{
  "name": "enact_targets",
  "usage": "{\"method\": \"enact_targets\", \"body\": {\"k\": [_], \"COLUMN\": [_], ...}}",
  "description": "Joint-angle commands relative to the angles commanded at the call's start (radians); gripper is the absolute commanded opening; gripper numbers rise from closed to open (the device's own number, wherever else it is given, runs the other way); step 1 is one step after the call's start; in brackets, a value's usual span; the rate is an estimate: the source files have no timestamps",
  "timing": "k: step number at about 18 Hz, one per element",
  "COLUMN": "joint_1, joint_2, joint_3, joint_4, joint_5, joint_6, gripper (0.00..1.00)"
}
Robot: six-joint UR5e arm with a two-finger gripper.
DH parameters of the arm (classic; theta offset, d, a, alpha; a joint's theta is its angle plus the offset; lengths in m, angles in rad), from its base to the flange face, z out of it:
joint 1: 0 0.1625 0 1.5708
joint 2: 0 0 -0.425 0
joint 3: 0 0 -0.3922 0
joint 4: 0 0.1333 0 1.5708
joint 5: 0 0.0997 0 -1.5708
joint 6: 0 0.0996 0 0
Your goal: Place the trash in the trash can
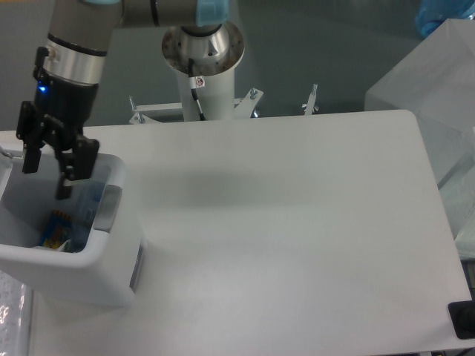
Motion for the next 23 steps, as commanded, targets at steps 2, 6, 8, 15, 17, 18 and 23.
{"method": "enact_targets", "body": {"k": [2,6,8,15,17,18,23], "joint_1": [0.083,0.171,0.189,0.237,0.237,0.237,0.237], "joint_2": [-0.011,-0.081,-0.126,-0.117,-0.120,-0.120,-0.115], "joint_3": [0.037,0.100,0.138,0.175,0.180,0.178,0.181], "joint_4": [0.002,0.002,0.002,-0.009,-0.011,-0.012,-0.012], "joint_5": [-0.006,-0.012,0.000,0.107,0.132,0.150,0.186], "joint_6": [-0.028,-0.029,-0.021,0.053,0.099,0.129,0.168], "gripper": [1.00,1.00,1.00,1.00,1.00,1.00,1.00]}}
